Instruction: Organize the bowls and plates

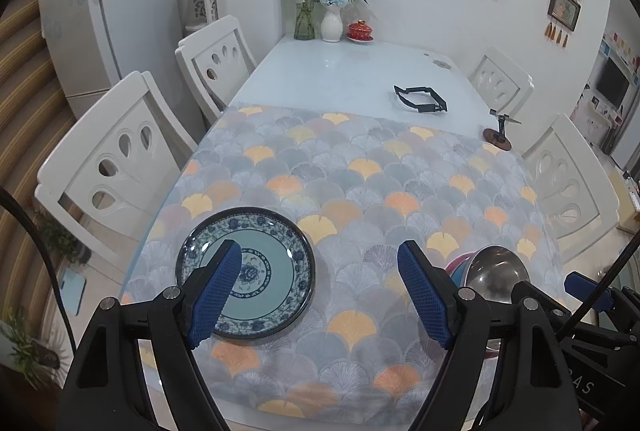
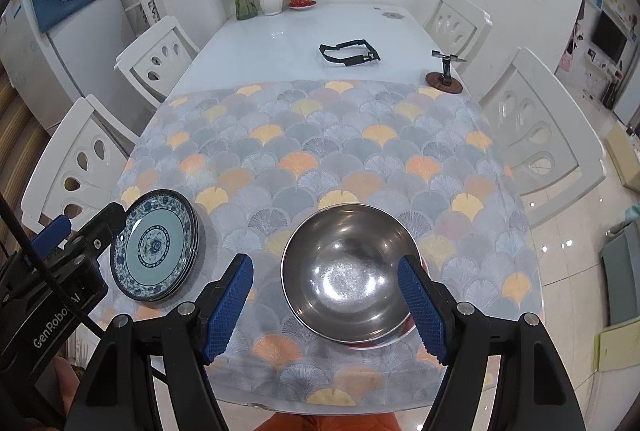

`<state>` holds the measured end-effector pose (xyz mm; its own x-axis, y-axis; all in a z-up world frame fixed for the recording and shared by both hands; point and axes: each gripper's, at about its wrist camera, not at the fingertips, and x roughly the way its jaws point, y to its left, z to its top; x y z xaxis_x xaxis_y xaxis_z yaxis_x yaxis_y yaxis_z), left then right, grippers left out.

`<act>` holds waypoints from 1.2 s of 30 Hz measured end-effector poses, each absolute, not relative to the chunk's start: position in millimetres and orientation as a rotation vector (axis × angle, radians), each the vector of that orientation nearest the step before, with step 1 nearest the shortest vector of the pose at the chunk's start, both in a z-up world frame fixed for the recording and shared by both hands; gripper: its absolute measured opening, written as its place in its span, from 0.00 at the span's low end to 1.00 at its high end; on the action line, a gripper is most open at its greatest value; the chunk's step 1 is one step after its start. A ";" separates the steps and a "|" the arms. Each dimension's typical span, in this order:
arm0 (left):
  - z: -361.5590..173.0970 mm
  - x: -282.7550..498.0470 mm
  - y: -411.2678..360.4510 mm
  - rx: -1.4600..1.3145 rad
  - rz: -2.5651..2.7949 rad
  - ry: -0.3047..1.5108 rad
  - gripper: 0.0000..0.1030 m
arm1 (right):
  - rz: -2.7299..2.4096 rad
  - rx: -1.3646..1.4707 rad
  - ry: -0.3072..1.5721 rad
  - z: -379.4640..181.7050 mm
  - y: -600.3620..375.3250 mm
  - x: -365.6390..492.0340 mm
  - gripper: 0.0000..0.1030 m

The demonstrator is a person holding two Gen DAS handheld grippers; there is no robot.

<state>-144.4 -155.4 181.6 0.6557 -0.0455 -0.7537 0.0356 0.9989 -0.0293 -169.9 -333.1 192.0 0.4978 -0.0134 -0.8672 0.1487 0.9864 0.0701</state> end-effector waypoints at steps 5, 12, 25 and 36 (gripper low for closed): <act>180.8 -144.7 -155.8 -0.010 -0.046 0.855 0.77 | -0.097 0.142 1.049 191.1 -332.8 -170.2 0.70; 179.8 -144.6 -154.5 -0.011 -0.045 0.855 0.77 | -0.097 0.143 1.050 190.8 -333.1 -170.0 0.70; 179.2 -144.9 -153.2 -0.010 -0.046 0.856 0.77 | -0.096 0.150 1.053 190.2 -333.9 -169.8 0.70; 178.2 -145.8 -152.2 -0.010 -0.048 0.857 0.77 | -0.097 0.148 1.053 190.3 -334.0 -170.1 0.70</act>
<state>-145.8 -152.2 178.2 0.6534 -0.0460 -0.7556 0.0382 0.9989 -0.0279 -170.1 -334.0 190.3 0.4923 -0.0086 -0.8704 0.1504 0.9858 0.0753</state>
